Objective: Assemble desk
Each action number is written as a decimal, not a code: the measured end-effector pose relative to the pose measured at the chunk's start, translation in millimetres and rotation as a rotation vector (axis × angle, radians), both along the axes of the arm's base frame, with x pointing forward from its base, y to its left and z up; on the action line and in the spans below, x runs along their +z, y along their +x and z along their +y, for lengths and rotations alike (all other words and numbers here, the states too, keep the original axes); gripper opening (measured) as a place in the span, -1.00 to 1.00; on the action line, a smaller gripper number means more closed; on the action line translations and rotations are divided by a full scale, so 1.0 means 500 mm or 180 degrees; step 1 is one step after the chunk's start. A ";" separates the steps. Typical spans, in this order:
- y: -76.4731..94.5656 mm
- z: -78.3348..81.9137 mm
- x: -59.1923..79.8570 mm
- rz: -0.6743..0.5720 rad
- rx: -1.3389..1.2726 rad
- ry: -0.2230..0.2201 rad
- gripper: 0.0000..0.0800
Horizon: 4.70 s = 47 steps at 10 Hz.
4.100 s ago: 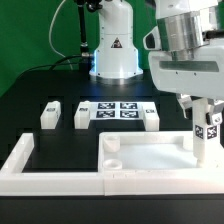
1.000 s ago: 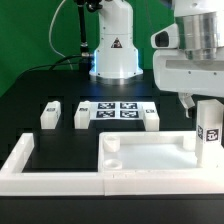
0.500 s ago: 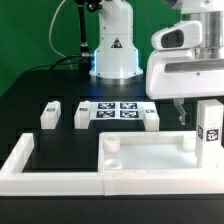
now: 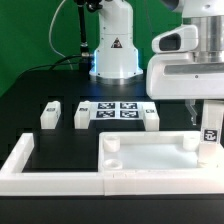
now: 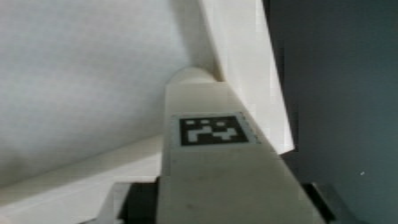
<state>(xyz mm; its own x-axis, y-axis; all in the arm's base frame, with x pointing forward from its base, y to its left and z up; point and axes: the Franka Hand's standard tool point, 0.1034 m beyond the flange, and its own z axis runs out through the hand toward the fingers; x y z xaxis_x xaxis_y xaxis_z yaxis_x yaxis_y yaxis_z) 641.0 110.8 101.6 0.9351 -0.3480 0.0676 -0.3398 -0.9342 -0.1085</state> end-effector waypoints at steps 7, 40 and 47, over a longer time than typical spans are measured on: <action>-0.011 0.005 -0.005 0.0319 -0.3355 0.0638 -0.26; -0.008 -0.001 0.004 0.0126 -0.0031 0.0231 0.62; 0.001 -0.015 0.008 0.0029 0.0501 0.0096 -0.28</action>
Offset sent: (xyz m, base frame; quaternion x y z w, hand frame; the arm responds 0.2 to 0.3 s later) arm -0.0163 -0.0125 -0.0015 0.0462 -0.0022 0.5599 0.8273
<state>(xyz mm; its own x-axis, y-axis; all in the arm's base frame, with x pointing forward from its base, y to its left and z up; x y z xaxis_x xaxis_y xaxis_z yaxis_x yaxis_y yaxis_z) 641.6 103.2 105.6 0.9788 -0.1987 0.0506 -0.1904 -0.9724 -0.1348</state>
